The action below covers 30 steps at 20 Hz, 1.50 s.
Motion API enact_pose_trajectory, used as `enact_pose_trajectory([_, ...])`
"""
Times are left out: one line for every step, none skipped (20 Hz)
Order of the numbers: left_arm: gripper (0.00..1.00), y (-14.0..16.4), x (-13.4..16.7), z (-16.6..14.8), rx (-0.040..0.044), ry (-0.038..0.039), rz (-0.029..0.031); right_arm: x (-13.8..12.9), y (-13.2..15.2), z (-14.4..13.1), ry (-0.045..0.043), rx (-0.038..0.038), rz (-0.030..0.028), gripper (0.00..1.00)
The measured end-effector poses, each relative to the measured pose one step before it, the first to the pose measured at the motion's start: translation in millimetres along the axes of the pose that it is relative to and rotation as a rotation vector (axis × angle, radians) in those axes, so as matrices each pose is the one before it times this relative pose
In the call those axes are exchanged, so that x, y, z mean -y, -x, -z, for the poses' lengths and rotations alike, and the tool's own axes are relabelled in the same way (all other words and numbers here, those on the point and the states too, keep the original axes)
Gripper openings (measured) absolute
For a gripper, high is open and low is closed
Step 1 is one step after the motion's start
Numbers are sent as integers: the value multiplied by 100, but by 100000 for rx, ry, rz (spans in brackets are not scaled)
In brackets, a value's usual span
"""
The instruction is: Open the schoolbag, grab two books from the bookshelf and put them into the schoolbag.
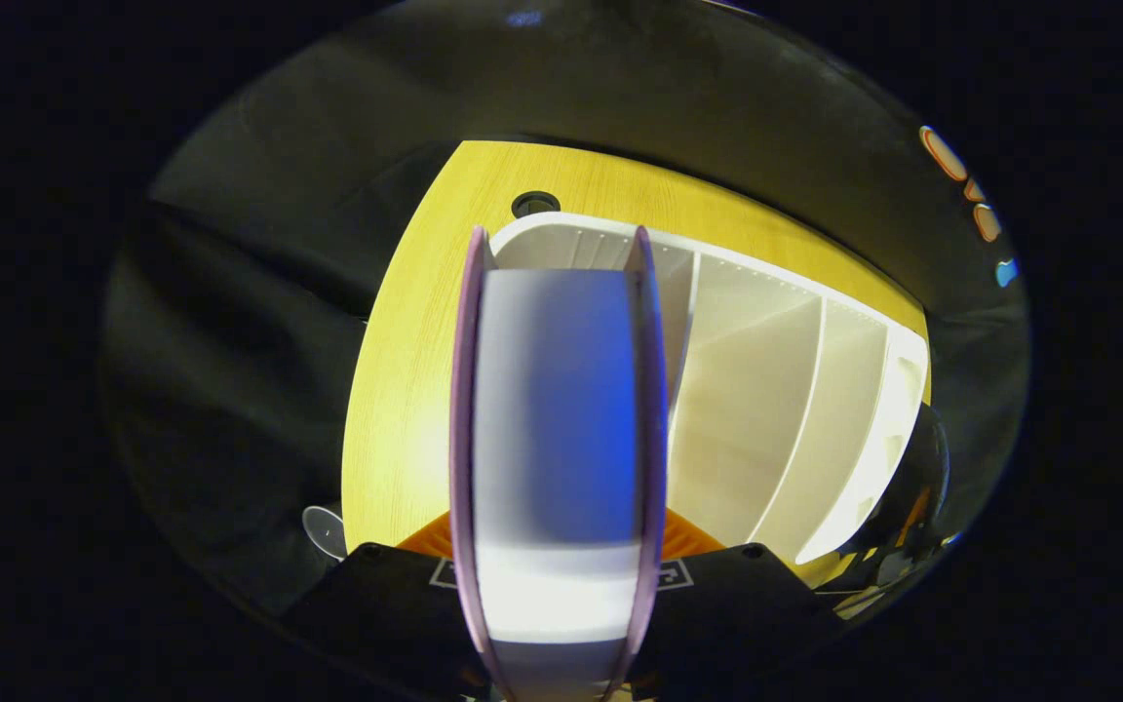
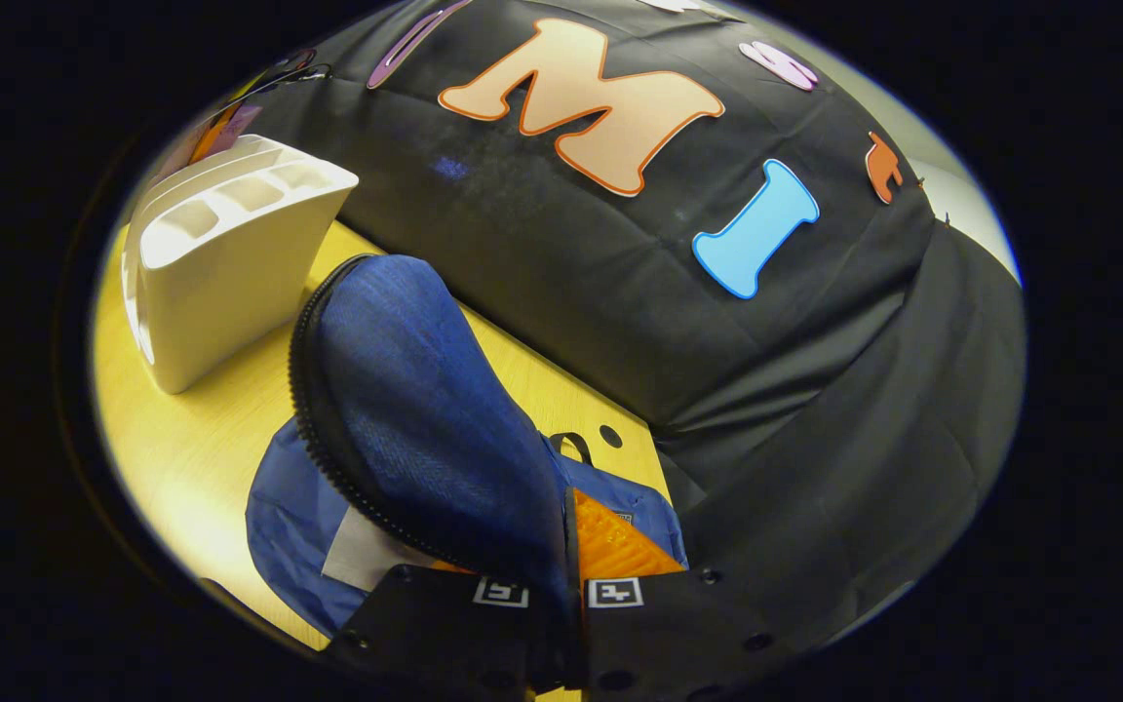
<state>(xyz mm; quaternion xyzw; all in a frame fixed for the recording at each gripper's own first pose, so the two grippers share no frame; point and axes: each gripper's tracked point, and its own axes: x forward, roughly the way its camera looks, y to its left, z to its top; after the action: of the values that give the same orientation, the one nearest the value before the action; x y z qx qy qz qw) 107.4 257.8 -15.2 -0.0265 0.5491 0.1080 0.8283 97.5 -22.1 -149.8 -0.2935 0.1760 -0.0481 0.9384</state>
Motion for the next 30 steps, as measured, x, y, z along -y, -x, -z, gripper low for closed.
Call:
enact_pose_trajectory([44, 727, 178, -14, 664, -706, 50, 145, -55, 92, -355, 132, -245, 5])
enact_pose_trajectory([44, 814, 211, 211, -170, -988, -91, 119, 5, -90, -374, 279, -140, 5])
enact_pose_trajectory([44, 879, 52, 223, 397, -615, -201, 75, 20, 46, -373, 300, -185, 5])
enact_pose_trajectory([44, 689, 95, 303, -65, 263, -526, 117, -33, 43, -238, 103, -41, 5])
enact_pose_trajectory([44, 848, 138, 533, -270, 915, -650, 51, 41, 59, -296, -80, -179, 5])
enact_pose_trajectory([44, 1044, 51, 626, -98, 654, -489, 56, 53, 7, -19, 198, -140, 5])
enact_pose_trajectory([44, 953, 39, 544, 5, 1210, -384, 60, -23, 15, 74, 190, -80, 5])
enact_pose_trajectory([44, 992, -38, 741, 49, 1959, -441, -84, -9, -13, -88, 190, -325, 5])
enact_pose_trajectory([44, 926, -7, 677, -195, 2324, -272, -106, 54, 84, -433, 134, -459, 5])
enact_pose_trajectory([44, 848, 40, 632, -64, 2173, 8, 12, -104, 12, -529, 137, -463, 5])
enact_pose_trajectory([44, 1208, 49, 783, -87, 2101, 223, 9, -72, -25, -515, 85, -408, 5])
enact_pose_trajectory([44, 747, 62, 887, -34, 2094, 730, 53, 1, 24, -561, 252, -352, 5])
enact_pose_trajectory([44, 1087, 144, 708, 51, 2220, 944, -29, 29, -13, -554, 132, -292, 5])
enact_pose_trajectory([44, 1091, 285, 683, 263, 1874, 1023, 24, 23, 36, -440, 175, -386, 5])
enact_pose_trajectory([44, 1029, 219, 775, 801, 1489, 1026, 79, 70, 5, -464, 228, -358, 5])
enact_pose_trajectory([44, 981, 385, 561, 1064, 1075, 708, 21, 36, -6, -361, 271, -187, 5])
enact_pose_trajectory([44, 1124, 436, 832, 255, 134, 1434, 11, -63, -9, -292, 248, -242, 5])
enact_pose_trajectory([44, 995, 857, 753, 243, 374, 2168, 76, -6, -69, -329, 232, -268, 5])
enact_pose_trajectory([44, 942, 936, 561, 701, 564, 2421, 24, 37, 41, -351, 324, -387, 5])
enact_pose_trajectory([44, 772, 1185, 374, 831, -267, 2557, 42, -5, -61, -257, 308, -311, 5])
enact_pose_trajectory([44, 633, 1154, 402, 1151, -296, 2177, 81, 58, 61, -236, 198, -328, 5])
enact_pose_trajectory([44, 308, 1114, 321, 596, -926, 2000, 113, -16, -55, -342, 300, -143, 5])
enact_pose_trajectory([44, 239, 1200, 515, 661, -773, 1815, 94, 36, -76, -490, 273, -194, 5])
enact_pose_trajectory([44, 108, 1233, 373, -91, -968, 2016, 75, 123, -83, -574, 299, -312, 5])
enact_pose_trajectory([44, -95, 1403, 455, 204, -1746, 2315, 207, -60, -43, -531, 421, -271, 5])
enact_pose_trajectory([44, -251, 1502, 177, 394, -1964, 2406, 205, -53, -107, -681, 289, -298, 5])
enact_pose_trajectory([44, -411, 1687, 219, 148, -1917, 2777, 138, -99, 12, -787, 239, -231, 5])
enact_pose_trajectory([44, -585, 1744, 97, -405, -2395, 3180, 215, -12, -88, -1078, 264, -225, 5])
enact_pose_trajectory([44, -755, 1704, 235, -263, -1947, 3135, 244, -30, -129, -1232, 303, -227, 5])
enact_pose_trajectory([44, -958, 1568, 98, -491, -2627, 2848, 226, -1, -129, -1180, 188, -233, 5])
